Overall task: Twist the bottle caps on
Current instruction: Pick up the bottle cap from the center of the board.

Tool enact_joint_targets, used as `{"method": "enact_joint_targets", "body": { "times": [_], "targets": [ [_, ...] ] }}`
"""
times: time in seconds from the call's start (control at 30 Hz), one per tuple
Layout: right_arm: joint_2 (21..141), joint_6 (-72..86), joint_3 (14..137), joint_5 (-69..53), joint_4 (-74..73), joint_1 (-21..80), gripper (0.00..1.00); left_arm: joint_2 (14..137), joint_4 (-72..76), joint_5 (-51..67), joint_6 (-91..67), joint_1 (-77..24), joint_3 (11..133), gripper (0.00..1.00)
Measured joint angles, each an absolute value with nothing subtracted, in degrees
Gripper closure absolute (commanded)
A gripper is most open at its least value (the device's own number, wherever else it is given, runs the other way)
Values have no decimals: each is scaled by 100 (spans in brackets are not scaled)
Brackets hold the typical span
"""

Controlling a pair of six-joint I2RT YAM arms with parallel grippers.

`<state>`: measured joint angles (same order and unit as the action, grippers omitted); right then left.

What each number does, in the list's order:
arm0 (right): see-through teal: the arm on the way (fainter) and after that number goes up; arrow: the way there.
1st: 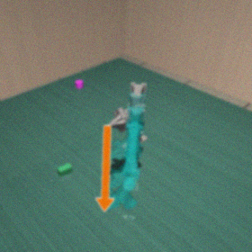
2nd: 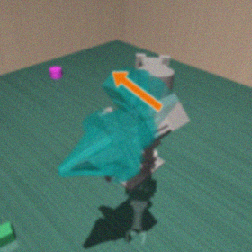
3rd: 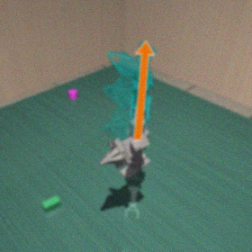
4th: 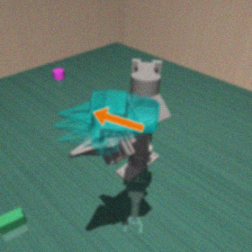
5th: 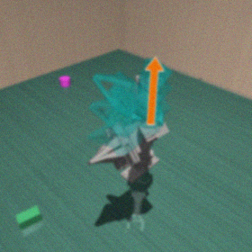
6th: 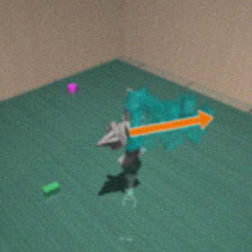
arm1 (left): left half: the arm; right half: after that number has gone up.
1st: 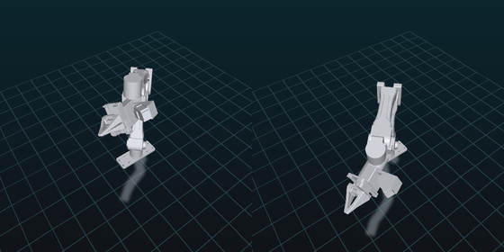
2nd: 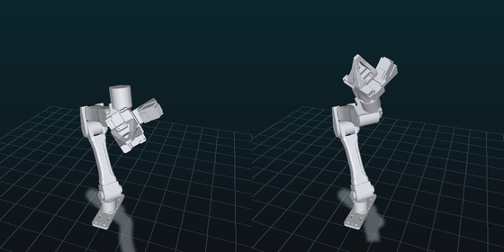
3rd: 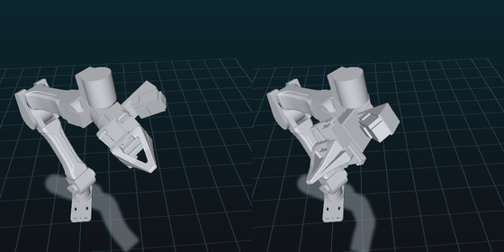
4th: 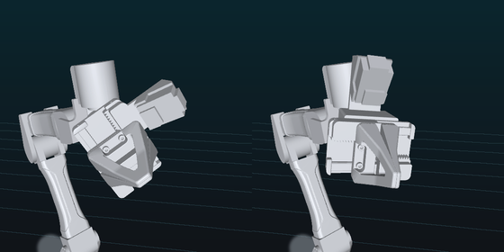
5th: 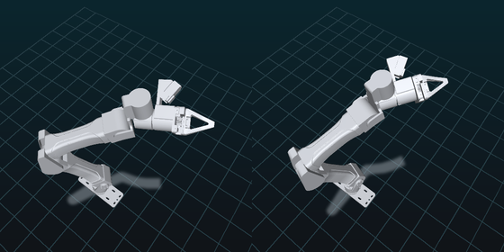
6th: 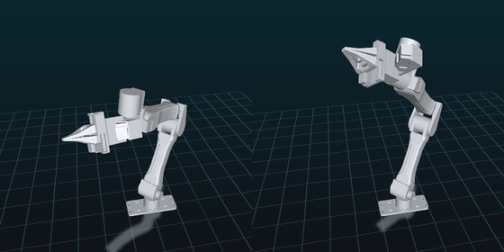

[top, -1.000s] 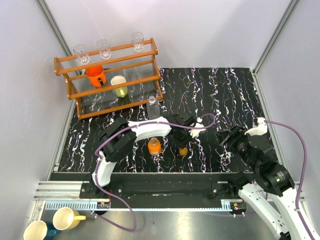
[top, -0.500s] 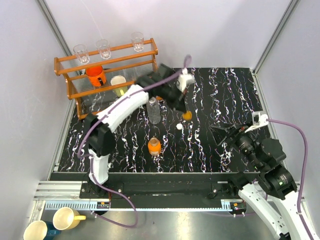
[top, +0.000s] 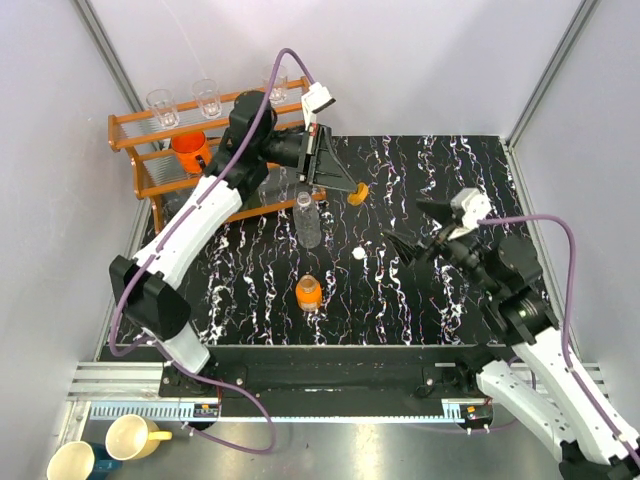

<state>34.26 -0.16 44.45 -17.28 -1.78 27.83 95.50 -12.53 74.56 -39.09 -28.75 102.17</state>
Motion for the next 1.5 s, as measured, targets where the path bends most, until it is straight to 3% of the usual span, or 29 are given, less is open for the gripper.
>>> {"method": "enact_joint_targets", "body": {
  "times": [0.1,0.23,0.37,0.53,0.8,1.5],
  "targets": [
    [3927,-495,4554,-1754,362,2812,0,9607,1627,7837,-6403,-2873,9485,96],
    [4346,-958,4661,-1815,884,2930,5,10226,5046,8014,-9362,-2801,9478,100],
    [4506,-1597,4821,-1509,1315,3638,6,10324,6219,8055,-10543,-2731,9345,100],
    [4657,-2598,5035,-1017,1688,4821,7,10204,6573,8025,-10921,-2716,9131,100],
    [5144,-3813,5033,64,2370,5911,14,10042,6405,7959,-10866,-2749,8562,100],
    [5476,-4630,4753,1114,3680,6523,31,9406,6490,7793,-10971,-2812,8145,100]
  ]
}}
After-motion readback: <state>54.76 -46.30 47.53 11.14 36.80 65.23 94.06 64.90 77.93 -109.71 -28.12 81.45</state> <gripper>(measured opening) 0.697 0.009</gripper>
